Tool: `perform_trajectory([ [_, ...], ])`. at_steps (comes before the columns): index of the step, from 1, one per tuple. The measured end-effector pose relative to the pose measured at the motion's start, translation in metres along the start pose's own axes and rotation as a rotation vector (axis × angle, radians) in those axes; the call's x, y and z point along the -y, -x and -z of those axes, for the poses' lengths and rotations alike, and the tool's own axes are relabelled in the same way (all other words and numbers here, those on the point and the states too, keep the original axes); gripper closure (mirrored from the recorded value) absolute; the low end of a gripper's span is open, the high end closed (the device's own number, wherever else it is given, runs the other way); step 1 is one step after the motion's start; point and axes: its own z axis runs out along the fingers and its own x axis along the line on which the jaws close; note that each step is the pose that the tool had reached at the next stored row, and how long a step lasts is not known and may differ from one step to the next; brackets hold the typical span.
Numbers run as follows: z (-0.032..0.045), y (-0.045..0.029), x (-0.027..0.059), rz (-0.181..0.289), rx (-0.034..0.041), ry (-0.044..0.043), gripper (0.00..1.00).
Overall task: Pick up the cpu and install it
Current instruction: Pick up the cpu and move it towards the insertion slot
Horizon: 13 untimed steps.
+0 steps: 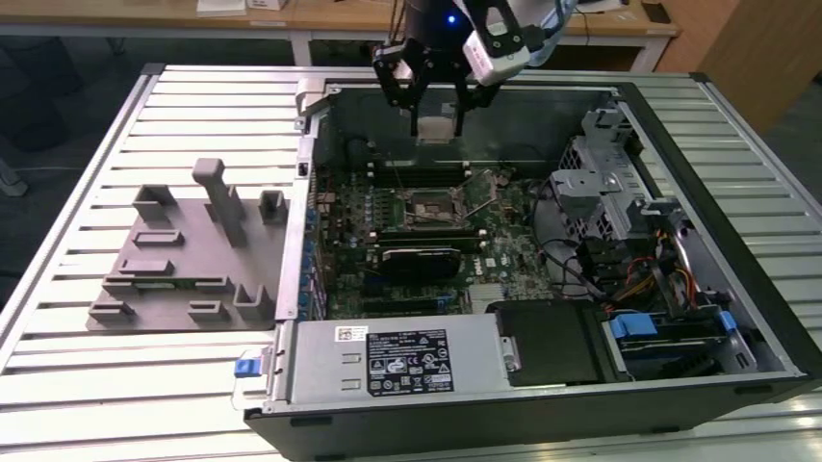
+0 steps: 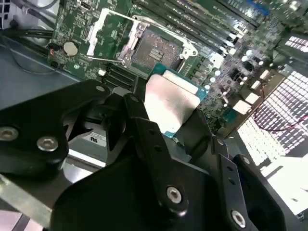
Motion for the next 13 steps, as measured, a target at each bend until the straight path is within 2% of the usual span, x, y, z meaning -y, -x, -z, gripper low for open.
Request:
perform_trajectory([
  [4,0.0173,0.0004,-0.0010,0.000,0.0001,0.0000,0.46],
  [5,0.0371,0.0009,-0.0015,0.000,0.0011,0.0000,0.46],
  [8,0.0318,0.0010,0.0046,0.000,0.0013,0.0006,0.46],
  [13,0.0305,0.0011,0.0049,0.000,0.0011,0.0022,0.46],
])
